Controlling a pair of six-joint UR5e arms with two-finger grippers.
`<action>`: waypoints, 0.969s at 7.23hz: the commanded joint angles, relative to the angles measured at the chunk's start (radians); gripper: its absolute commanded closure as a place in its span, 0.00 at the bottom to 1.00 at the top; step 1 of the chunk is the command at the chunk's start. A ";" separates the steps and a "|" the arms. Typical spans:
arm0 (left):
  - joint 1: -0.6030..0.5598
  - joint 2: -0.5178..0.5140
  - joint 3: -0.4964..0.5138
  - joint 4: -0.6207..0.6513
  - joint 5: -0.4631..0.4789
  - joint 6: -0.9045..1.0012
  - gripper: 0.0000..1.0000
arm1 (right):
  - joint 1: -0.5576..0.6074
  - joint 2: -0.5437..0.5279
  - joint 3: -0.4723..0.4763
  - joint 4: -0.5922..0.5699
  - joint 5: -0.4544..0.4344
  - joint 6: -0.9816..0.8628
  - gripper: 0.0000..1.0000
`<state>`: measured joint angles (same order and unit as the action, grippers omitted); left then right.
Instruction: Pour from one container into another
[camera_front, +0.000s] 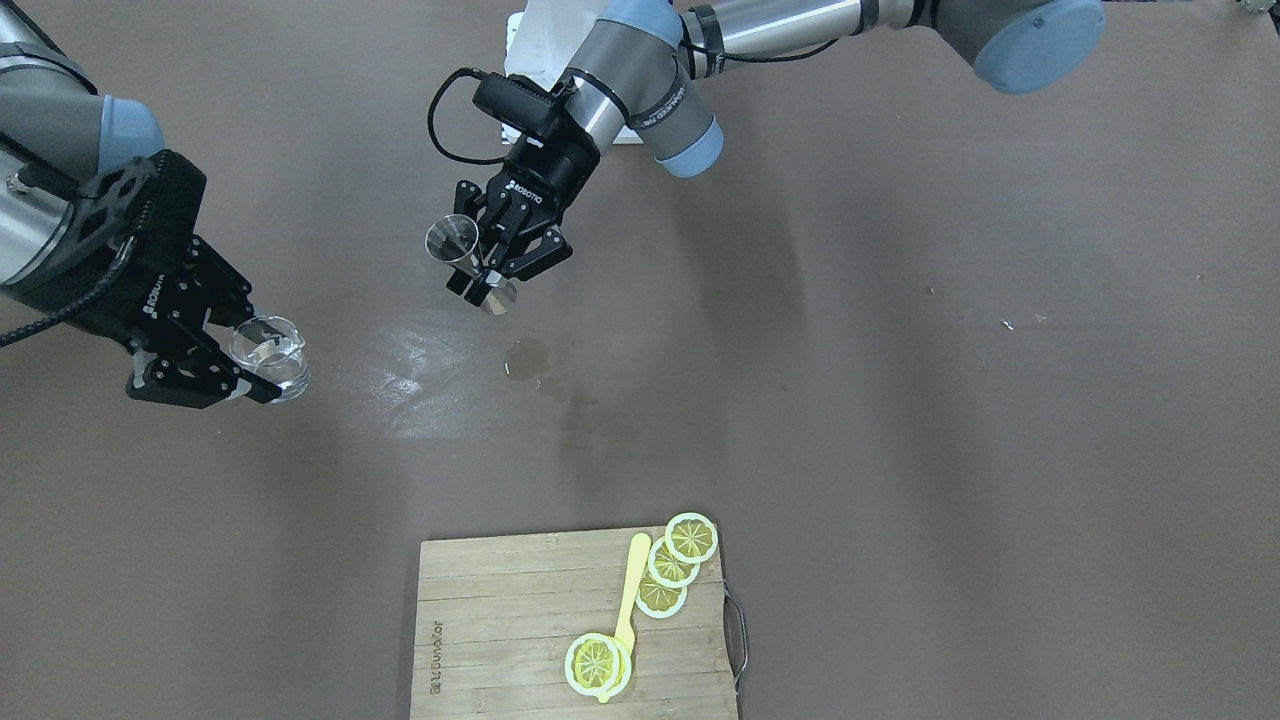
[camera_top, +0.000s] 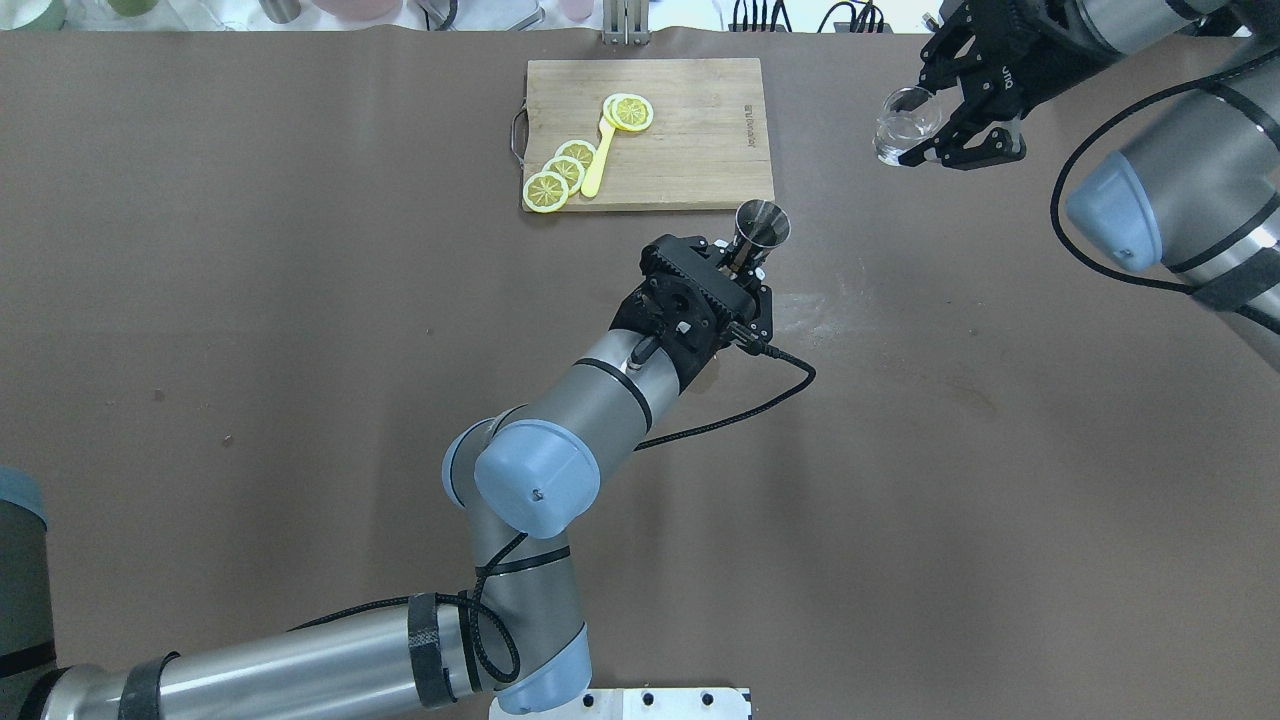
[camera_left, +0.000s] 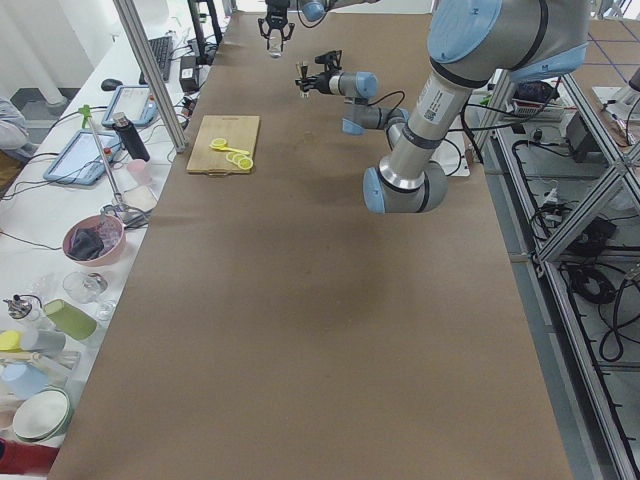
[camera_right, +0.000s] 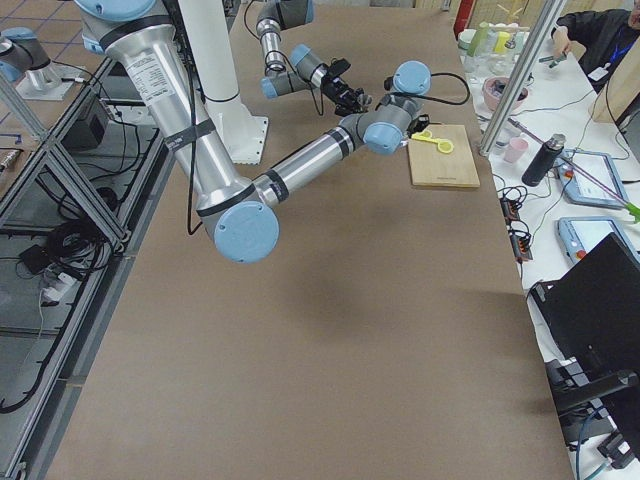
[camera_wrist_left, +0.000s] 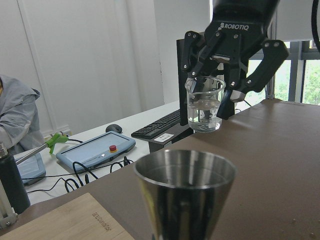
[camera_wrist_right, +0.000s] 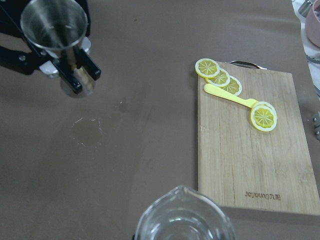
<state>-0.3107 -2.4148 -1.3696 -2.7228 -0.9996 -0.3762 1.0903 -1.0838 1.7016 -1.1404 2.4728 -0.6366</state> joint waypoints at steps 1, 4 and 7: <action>0.002 0.009 -0.002 0.000 -0.001 -0.001 1.00 | -0.045 -0.008 0.093 -0.038 -0.021 -0.002 1.00; 0.007 0.034 -0.017 -0.008 0.006 -0.004 1.00 | -0.059 0.011 0.153 -0.165 -0.021 -0.006 1.00; 0.008 0.043 -0.023 -0.008 0.004 -0.004 1.00 | -0.123 0.048 0.234 -0.480 -0.122 -0.118 1.00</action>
<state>-0.3028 -2.3729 -1.3911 -2.7303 -0.9954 -0.3803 1.0006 -1.0472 1.9122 -1.5168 2.4017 -0.7214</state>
